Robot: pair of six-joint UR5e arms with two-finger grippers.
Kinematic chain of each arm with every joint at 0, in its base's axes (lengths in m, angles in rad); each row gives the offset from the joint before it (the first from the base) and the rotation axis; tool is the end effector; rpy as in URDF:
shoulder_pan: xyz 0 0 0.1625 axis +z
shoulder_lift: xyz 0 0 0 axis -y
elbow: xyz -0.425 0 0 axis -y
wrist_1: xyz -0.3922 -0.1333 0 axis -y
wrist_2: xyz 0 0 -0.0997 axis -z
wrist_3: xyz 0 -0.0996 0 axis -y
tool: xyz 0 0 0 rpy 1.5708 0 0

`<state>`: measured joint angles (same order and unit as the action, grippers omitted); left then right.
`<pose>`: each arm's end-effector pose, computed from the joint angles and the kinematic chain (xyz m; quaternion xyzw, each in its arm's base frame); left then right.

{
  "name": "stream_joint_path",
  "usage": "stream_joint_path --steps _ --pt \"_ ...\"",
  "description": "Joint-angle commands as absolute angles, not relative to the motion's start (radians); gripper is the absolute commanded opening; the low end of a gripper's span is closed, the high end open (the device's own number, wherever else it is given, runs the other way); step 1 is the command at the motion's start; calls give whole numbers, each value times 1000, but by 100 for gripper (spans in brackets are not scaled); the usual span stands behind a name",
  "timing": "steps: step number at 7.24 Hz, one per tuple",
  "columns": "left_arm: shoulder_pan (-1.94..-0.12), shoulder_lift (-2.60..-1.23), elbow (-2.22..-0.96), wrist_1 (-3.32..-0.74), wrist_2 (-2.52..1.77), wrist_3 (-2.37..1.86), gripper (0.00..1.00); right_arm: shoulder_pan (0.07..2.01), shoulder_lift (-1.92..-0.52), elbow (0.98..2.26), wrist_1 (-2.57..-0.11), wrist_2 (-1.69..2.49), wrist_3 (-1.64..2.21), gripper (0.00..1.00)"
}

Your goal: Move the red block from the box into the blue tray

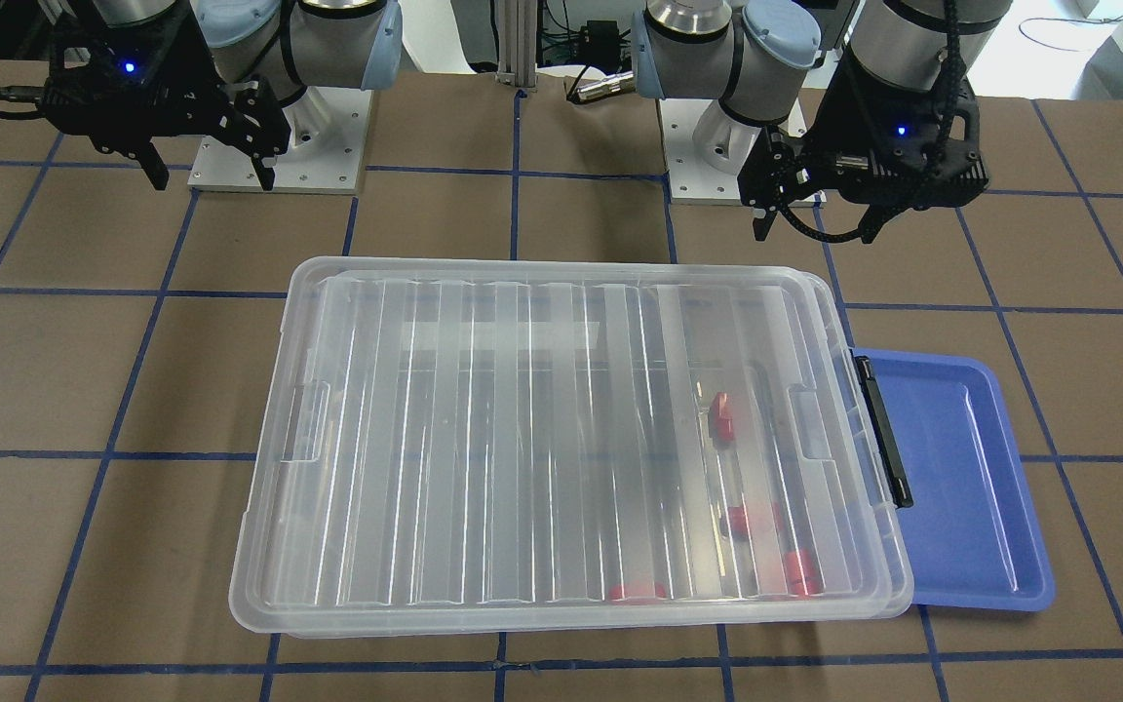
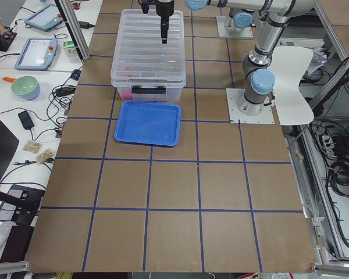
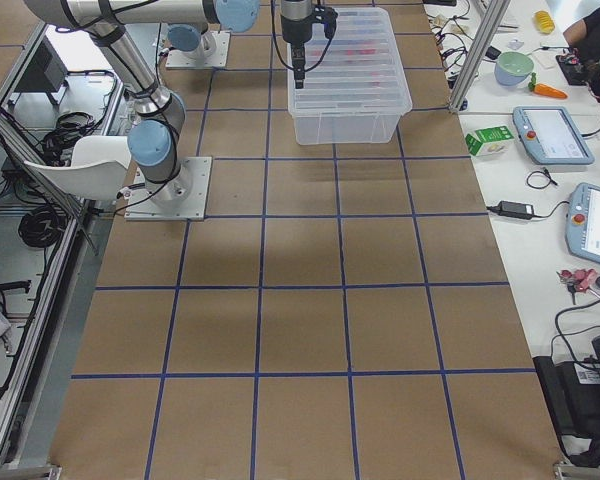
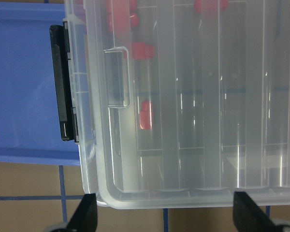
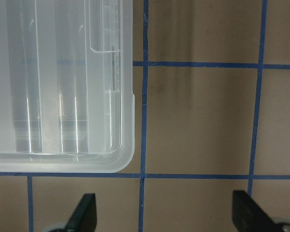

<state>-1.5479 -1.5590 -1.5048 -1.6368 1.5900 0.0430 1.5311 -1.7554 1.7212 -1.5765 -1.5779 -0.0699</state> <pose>-0.1202 -0.4897 0.5196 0.0100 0.9999 -0.0056 0.0098 0.1159 -0.4225 0.4981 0.0150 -0.9997 0.0197 0.0046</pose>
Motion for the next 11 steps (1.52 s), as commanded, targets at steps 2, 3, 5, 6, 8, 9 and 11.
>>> stream_joint_path --steps 2,3,5,6,8,9,11 --pt "-1548 -1559 -1505 -1637 1588 43 100 1532 -1622 1710 -1696 -1575 -67 100" --pt "-1548 -1559 -1505 -1637 1589 43 100 1532 -1583 1710 -1774 -1575 -71 100" --pt "-1548 -1559 -1505 -1637 1589 43 100 1536 -1514 1710 -1842 -1575 -72 100" --pt "-1549 -1559 -1505 -1638 1589 43 100 1536 -1473 1709 -1883 -1575 -71 100" --pt "-1548 -1559 -1505 -1637 1589 43 100 1536 -1421 1709 -1933 -1575 -72 100" --pt "-1549 -1560 -1505 -1637 1588 43 100 1537 -1411 1710 -1933 -1566 -71 100" --pt "-1548 -1560 -1505 -1637 1588 43 100 1537 -1373 1710 -1979 -1514 -74 100"
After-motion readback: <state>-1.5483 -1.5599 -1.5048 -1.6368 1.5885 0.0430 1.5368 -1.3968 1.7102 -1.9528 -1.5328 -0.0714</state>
